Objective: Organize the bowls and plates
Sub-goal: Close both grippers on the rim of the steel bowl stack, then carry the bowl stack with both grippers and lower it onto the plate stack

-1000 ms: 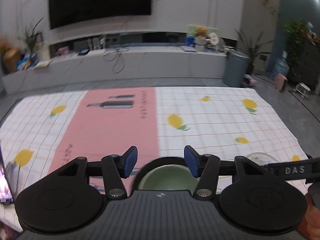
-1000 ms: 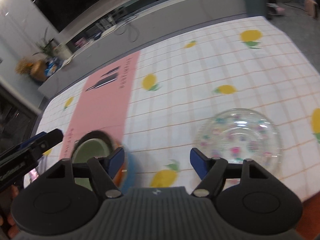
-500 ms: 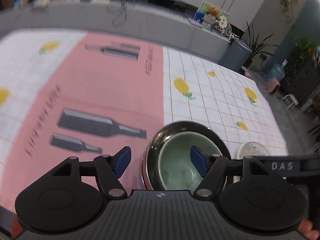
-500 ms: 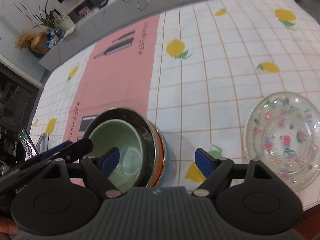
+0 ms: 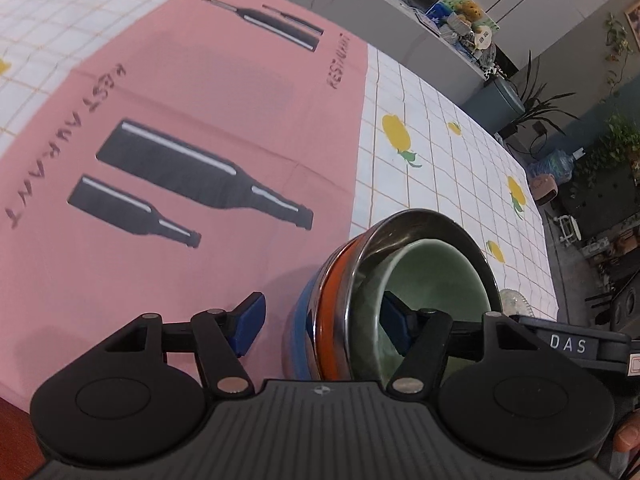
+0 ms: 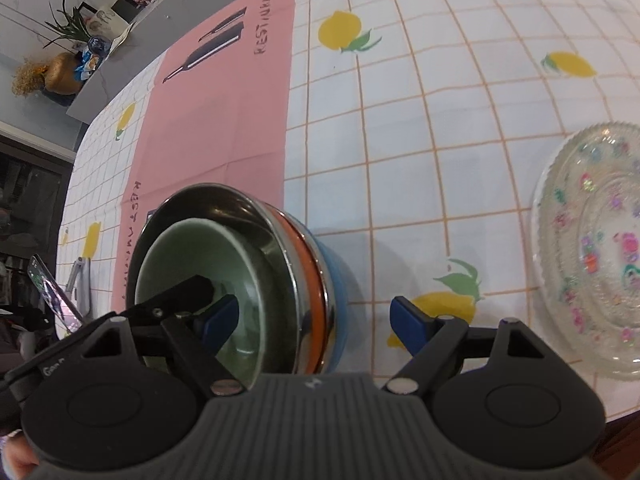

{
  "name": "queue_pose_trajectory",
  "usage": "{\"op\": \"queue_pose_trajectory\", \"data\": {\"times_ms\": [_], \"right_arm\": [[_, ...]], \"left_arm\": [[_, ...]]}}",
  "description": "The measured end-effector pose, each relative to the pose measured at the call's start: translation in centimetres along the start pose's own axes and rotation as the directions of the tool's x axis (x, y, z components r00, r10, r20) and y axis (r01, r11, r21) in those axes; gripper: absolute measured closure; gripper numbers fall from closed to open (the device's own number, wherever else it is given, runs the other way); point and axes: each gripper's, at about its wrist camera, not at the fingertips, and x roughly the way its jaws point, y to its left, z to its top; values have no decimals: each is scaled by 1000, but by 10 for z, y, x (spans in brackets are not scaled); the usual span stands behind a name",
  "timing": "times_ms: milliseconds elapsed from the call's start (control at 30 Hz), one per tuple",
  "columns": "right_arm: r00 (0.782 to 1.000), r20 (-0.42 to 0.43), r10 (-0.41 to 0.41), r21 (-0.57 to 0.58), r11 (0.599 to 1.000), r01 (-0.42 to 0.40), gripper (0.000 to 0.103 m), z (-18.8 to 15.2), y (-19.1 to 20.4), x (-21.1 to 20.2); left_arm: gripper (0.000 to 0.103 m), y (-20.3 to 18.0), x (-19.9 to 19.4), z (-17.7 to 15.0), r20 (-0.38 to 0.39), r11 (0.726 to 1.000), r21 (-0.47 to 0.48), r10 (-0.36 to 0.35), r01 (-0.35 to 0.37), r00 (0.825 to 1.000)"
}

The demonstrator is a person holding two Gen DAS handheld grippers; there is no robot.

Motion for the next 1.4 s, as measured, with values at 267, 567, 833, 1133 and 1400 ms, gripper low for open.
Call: {"op": "queue_pose_trajectory", "data": {"times_ms": [267,567,833,1133,1400], "right_arm": [[991,-32,128,105,987,-124,25,2,-21,11],[987,-21,157,144,978,-152,32,-1,-33,16],[973,-20,230,192,956,-222,42,-3,-40,22],[966,-16,257,201,947,-249,48,-3,-38,23],[960,-12,278,228,936,-269,49,-4,-45,21]], "left_arm": [[28,14,12,-6,-35,993,-81,-85,82,996],[28,25,23,-10,-26,970,-182,-170,162,985],[39,33,27,-11,-3,947,-249,-210,203,978],[39,27,27,-12,7,951,-255,-182,178,983],[42,16,20,-11,8,966,-221,-140,138,990]]}}
